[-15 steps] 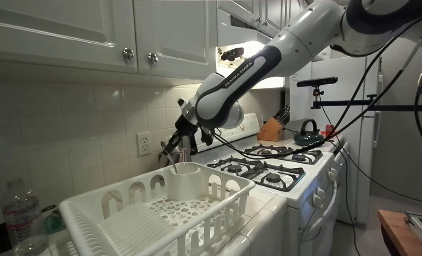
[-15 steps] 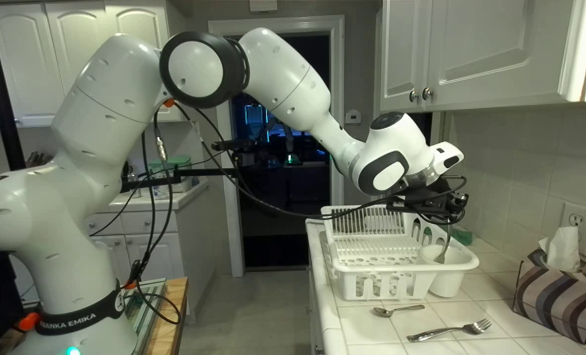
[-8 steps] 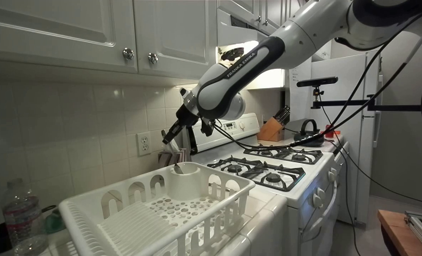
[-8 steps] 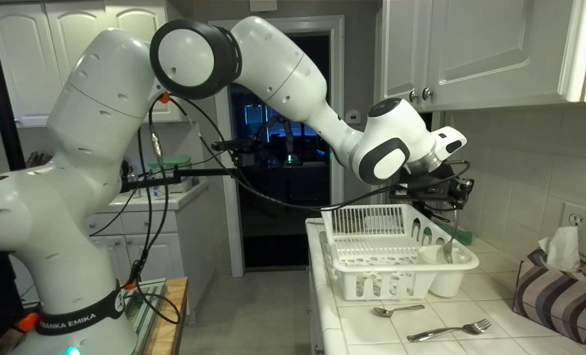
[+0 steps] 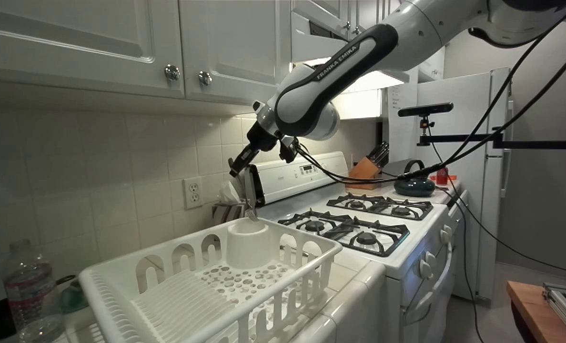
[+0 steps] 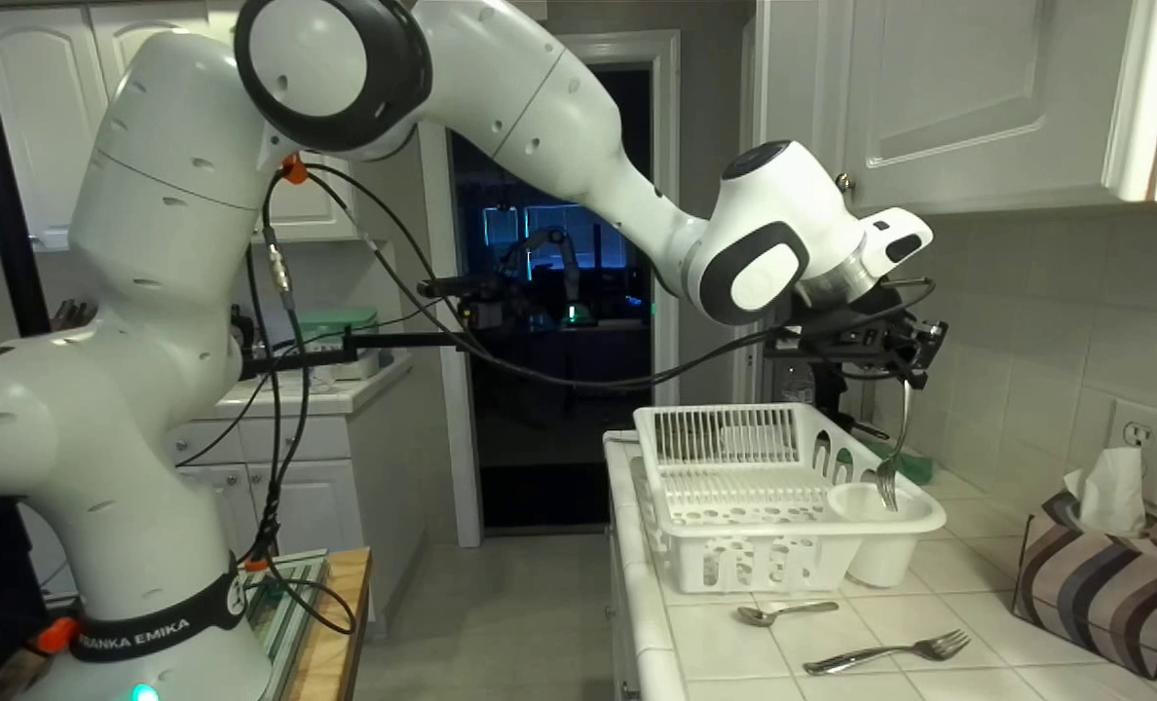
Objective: Pick up the two folks from the dish dryer and put them on the counter
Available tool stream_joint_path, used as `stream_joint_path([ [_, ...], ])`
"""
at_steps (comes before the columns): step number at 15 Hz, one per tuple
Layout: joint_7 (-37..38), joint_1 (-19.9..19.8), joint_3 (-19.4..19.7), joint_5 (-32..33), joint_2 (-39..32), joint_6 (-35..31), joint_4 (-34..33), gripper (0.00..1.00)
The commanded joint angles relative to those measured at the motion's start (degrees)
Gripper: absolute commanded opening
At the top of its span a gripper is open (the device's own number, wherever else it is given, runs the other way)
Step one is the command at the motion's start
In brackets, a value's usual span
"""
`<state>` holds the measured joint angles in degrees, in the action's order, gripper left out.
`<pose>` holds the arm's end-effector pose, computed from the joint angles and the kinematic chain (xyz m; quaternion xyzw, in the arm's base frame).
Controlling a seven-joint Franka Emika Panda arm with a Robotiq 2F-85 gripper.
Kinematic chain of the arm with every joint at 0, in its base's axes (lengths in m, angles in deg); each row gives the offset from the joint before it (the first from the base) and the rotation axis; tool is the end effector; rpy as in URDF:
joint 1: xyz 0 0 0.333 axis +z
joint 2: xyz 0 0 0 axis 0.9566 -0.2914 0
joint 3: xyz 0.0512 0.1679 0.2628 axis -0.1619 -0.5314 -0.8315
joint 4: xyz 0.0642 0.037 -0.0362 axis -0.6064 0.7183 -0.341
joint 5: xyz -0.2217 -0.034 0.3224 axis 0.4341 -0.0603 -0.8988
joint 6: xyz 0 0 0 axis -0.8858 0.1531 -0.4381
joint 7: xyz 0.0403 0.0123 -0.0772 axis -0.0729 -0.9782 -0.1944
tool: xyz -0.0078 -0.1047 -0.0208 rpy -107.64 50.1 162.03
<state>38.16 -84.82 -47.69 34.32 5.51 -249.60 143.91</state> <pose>0.7132 -0.0469 0.3930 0.9123 0.1549 0.3759 0.0487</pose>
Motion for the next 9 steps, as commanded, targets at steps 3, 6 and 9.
stream_joint_path([
  [3,1.3,-2.9,-0.5,-2.8,6.1,9.5,2.9,0.02],
  [6,2.4,-3.1,1.4,-3.4,7.6,15.6,3.1,0.02],
  [9,3.8,-2.9,4.0,-3.9,8.4,22.0,3.2,0.02],
])
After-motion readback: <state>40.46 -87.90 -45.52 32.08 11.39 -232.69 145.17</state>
